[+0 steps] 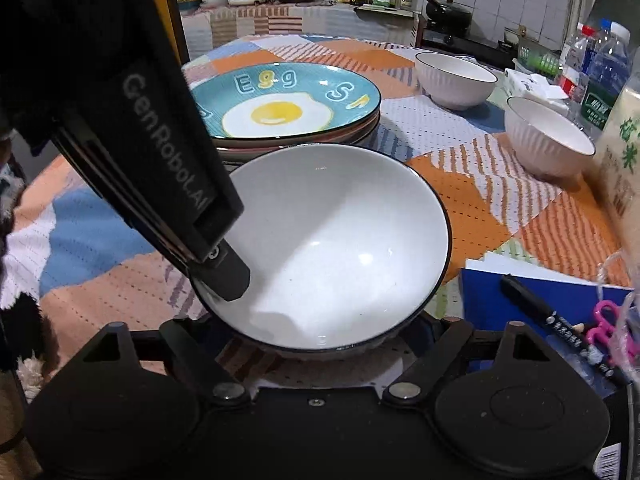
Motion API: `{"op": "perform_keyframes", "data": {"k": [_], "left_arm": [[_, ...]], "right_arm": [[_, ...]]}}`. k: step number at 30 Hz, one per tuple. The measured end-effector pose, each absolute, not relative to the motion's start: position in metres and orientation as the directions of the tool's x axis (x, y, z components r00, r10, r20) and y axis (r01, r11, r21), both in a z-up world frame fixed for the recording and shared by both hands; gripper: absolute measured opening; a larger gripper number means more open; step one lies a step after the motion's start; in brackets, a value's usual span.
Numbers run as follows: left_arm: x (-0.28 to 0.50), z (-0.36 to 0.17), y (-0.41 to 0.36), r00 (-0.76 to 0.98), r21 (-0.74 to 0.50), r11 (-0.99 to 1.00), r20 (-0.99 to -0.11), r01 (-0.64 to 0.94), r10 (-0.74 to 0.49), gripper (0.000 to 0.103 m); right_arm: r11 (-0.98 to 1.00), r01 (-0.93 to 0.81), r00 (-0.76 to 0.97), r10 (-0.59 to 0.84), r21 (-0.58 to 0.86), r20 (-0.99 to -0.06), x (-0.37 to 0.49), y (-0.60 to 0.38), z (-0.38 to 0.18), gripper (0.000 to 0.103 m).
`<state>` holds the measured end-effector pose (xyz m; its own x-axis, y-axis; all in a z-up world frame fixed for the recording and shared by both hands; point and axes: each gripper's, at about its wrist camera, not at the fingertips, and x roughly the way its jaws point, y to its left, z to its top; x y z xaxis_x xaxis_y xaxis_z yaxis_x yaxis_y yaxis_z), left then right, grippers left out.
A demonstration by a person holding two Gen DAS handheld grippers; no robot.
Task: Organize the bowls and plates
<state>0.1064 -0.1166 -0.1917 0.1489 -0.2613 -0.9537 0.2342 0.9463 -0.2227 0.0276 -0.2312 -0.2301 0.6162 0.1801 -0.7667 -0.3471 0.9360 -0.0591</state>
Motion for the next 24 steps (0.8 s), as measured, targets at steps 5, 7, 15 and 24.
{"op": "perform_keyframes", "data": {"k": [5,7,15,24], "left_arm": [[0.105,-0.179,-0.115,0.159,-0.184,0.944,-0.959,0.275,-0.233,0.039],[0.104,-0.173,-0.111,0.153,-0.191,0.939,-0.958,0.287,-0.242,0.043],[0.117,-0.142,-0.105,0.189,-0.166,0.925,-0.952,0.342,-0.241,0.044],[0.134,-0.093,-0.112,0.253,-0.153,0.900,-0.928,0.408,-0.273,0.044]], "right_arm": [[0.927,-0.353,0.585,0.114,-0.125,-0.803,0.021,-0.234,-0.215,0.091],[0.923,-0.364,0.581,0.121,-0.124,-0.805,0.016,-0.239,-0.206,0.091],[0.953,-0.296,0.571,0.232,0.067,-0.787,0.022,-0.271,-0.167,0.092],[0.962,-0.254,0.648,0.247,0.101,-0.721,0.047,-0.297,-0.122,0.092]]}}
